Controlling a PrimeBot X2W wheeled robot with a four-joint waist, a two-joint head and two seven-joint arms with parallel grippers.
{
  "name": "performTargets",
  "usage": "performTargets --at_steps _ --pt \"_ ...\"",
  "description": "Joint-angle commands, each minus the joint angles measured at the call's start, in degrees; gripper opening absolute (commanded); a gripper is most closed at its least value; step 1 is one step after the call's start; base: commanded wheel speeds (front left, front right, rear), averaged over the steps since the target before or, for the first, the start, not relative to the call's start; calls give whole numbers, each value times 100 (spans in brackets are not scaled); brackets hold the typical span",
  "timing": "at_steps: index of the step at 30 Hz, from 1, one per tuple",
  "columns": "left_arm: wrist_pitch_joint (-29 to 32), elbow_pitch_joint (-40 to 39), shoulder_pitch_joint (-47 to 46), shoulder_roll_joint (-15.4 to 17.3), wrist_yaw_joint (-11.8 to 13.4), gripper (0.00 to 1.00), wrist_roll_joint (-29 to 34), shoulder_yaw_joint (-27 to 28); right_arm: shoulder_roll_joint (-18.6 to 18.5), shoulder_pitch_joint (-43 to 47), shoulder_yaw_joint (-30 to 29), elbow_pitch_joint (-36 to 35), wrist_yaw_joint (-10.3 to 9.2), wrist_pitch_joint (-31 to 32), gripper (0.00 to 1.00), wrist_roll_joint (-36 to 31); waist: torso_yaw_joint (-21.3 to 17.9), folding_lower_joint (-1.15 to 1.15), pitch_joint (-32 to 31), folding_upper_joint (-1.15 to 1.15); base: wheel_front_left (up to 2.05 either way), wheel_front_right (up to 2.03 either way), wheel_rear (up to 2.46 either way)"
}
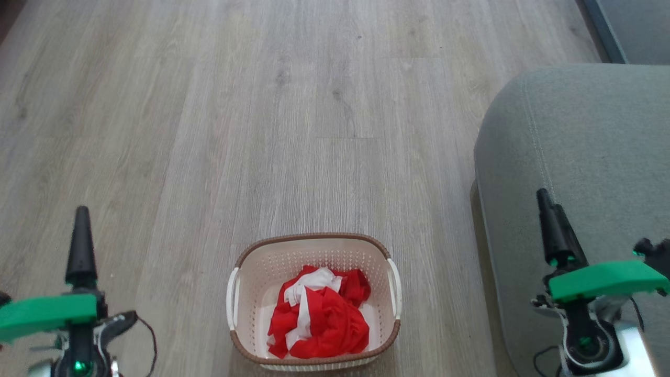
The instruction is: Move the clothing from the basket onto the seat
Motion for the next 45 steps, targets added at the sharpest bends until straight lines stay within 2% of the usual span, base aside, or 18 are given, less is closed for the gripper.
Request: performTargets --at_steps 1,5,10,16,20,25,29,33,34,35,45 --pt "-50 -329 -366 57 32 100 167 170 -11 -317 107 -296 0 -88 100 -290 15 0 2 0 0 0 0" --pt "-117 -640 -394 59 196 100 523 173 -33 -369 214 -446 0 -156 100 -795 53 0 4 0 0 0 0" --pt "-201 -1135 -408 62 542 100 1112 20 -75 -410 355 -569 0 -241 100 -1352 107 0 25 0 0 0 0" --pt "-302 -1649 -321 66 1064 100 1976 -463 -106 -437 481 -702 0 -343 100 -1980 163 0 36 0 0 0 0" --pt "-369 -1833 -270 68 1254 100 2575 -909 -103 -424 554 -686 0 -411 100 -2353 194 0 39 0 0 0 0" --pt "-452 -1877 -219 71 1438 100 3258 -1383 -90 -408 622 -595 0 -495 100 -2736 215 0 42 0 0 0 0" --pt "-519 -1837 -209 100 1481 100 3837 -1720 -71 -396 688 -508 0 -563 100 -2973 227 0 48 0 0 0 0" --pt "-570 -1755 -203 193 1630 100 4152 -1985 -67 -392 743 -469 0 -614 100 -3181 250 0 63 0 0 0 0" --pt "-603 -1688 -203 264 1777 100 4333 -2157 -71 -370 775 -433 0 -648 100 -3340 269 0 67 0 0 0 0" --pt "-603 -1688 -203 264 1777 100 4333 -2157 -71 -370 775 -433 0 -648 100 -3340 269 0 67 0 0 0 0" --pt "-771 -1408 -250 598 2390 100 4967 -2922 -58 -359 896 -109 0 -818 100 -3989 331 0 72 0 0 0 0"
